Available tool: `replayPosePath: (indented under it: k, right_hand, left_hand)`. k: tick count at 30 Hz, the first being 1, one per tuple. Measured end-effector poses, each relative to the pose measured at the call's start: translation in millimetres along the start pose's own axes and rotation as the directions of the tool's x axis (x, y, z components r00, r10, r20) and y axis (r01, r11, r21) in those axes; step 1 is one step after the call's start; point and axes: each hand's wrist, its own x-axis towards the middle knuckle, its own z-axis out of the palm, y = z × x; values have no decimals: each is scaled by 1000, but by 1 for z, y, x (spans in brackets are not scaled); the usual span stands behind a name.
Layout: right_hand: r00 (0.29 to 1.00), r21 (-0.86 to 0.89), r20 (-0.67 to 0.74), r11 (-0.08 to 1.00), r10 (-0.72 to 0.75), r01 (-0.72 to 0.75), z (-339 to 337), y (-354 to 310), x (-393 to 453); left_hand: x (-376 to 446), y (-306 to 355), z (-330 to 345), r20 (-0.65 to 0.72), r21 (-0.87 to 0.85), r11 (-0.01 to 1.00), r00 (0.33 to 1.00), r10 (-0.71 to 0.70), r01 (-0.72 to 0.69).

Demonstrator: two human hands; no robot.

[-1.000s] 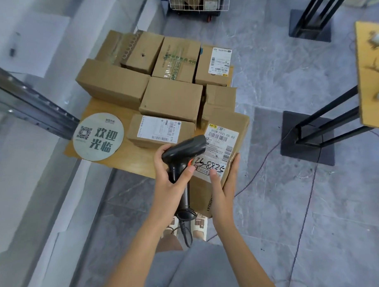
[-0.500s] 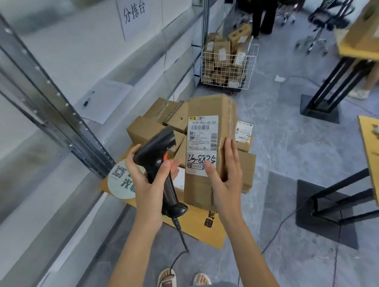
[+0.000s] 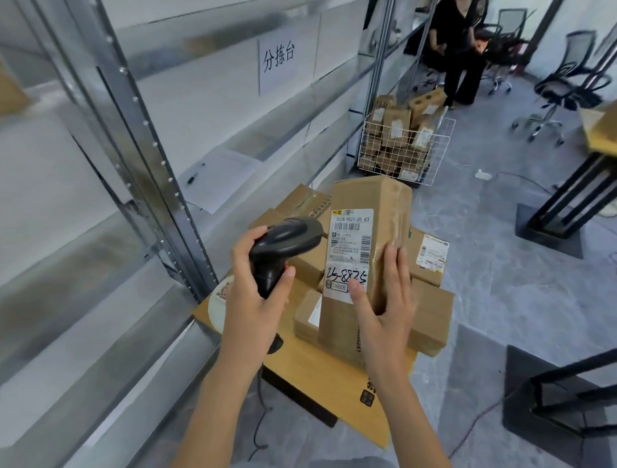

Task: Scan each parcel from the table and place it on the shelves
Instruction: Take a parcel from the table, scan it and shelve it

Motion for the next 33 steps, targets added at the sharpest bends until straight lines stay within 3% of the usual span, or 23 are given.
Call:
replayPosePath:
  k: [8, 33]
  right_hand:
    - [1000, -136, -22, 991, -6, 3, 8, -7, -2]
    - [999, -184, -46, 982, 24, -32, 21, -13, 4]
  left_hand:
    - [6, -10, -1, -7, 22, 999, 999, -32, 32]
    - [19, -22, -3, 35, -7, 1000, 999, -10, 10]
